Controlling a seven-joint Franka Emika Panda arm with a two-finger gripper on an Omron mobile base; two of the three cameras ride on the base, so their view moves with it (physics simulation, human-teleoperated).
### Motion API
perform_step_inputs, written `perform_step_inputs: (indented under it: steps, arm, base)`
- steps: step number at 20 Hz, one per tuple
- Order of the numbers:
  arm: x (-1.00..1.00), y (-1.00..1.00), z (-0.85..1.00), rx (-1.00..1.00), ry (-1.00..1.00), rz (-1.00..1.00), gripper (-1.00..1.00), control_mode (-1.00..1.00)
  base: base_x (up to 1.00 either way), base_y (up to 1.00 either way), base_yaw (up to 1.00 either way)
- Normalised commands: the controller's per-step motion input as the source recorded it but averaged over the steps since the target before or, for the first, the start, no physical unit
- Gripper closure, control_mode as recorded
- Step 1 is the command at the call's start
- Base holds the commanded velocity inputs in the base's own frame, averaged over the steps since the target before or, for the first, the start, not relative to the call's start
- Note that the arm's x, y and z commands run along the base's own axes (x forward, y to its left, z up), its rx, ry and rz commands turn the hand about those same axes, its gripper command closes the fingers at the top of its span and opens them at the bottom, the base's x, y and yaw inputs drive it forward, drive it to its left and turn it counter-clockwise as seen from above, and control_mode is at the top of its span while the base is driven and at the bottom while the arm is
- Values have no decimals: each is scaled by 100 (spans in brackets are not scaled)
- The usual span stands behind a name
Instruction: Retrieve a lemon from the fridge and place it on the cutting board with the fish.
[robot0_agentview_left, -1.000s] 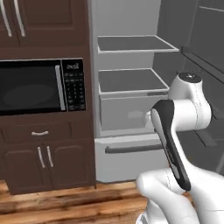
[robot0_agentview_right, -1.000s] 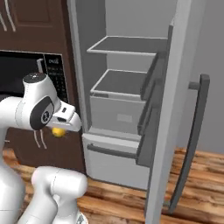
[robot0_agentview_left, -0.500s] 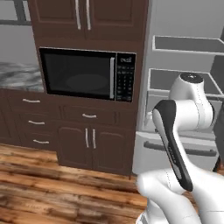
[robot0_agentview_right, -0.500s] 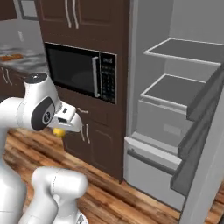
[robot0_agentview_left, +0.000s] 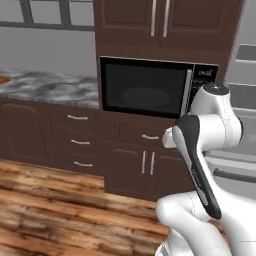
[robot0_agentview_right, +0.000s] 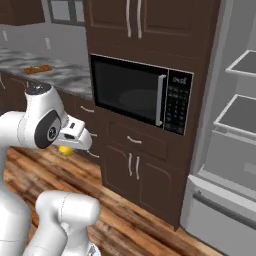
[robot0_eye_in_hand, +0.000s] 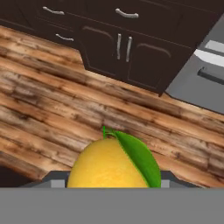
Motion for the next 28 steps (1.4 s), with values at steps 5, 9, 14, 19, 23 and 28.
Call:
perform_step_inputs:
  steps: [5,9,14,19,23,28]
  arm:
    - [0,0,0,0,0,0,100,100]
    - [0,0,0,0,0,0,100,100]
    - [0,0,0,0,0,0,100,100]
    - [0,0,0,0,0,0,100,100]
    - [0,0,0,0,0,0,100,100]
    - [0,0,0,0,0,0,100,100]
  base:
    - [76,66,0]
    - [95,32,0]
    - [96,34,1]
    - [100,20,10]
    - [47,92,13]
    - [46,100,1]
